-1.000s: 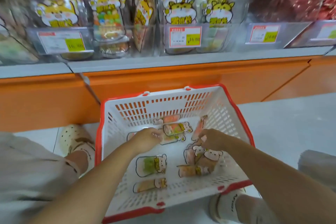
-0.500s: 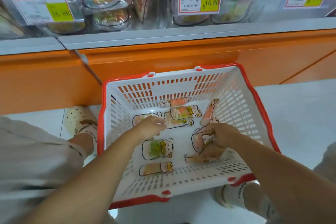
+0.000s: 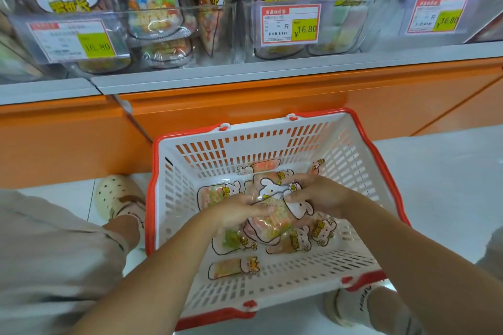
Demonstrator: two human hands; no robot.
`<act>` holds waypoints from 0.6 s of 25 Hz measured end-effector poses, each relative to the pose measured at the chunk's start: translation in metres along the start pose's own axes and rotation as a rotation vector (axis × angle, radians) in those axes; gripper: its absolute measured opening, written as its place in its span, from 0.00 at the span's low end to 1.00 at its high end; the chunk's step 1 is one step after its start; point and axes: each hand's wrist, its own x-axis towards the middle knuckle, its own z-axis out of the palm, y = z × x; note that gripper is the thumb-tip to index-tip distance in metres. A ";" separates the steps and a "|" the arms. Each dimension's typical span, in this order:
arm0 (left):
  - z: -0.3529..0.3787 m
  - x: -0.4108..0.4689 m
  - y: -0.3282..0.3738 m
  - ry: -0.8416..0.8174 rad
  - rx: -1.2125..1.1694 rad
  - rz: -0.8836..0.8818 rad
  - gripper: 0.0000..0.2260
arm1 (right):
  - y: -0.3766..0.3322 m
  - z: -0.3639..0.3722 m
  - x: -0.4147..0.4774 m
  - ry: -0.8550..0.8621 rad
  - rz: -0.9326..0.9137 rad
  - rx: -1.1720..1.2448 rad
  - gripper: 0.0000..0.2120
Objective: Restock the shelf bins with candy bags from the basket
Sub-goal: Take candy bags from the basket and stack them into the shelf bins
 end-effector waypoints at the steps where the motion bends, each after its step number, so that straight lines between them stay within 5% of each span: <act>1: -0.001 0.001 -0.003 0.030 -0.041 0.005 0.30 | 0.002 -0.002 0.000 0.012 0.015 0.097 0.15; 4: -0.006 0.004 -0.012 0.113 -0.200 0.007 0.46 | 0.003 -0.004 -0.003 -0.029 0.118 0.081 0.17; 6: -0.006 0.004 -0.013 0.159 -0.313 0.032 0.49 | 0.005 0.001 0.001 -0.045 0.115 0.016 0.13; 11: -0.010 0.005 -0.008 0.082 -0.493 0.086 0.33 | -0.008 -0.006 0.005 0.083 0.044 0.203 0.11; 15: -0.014 0.010 -0.011 0.303 -0.450 0.124 0.20 | -0.027 -0.022 -0.006 0.236 0.001 0.151 0.06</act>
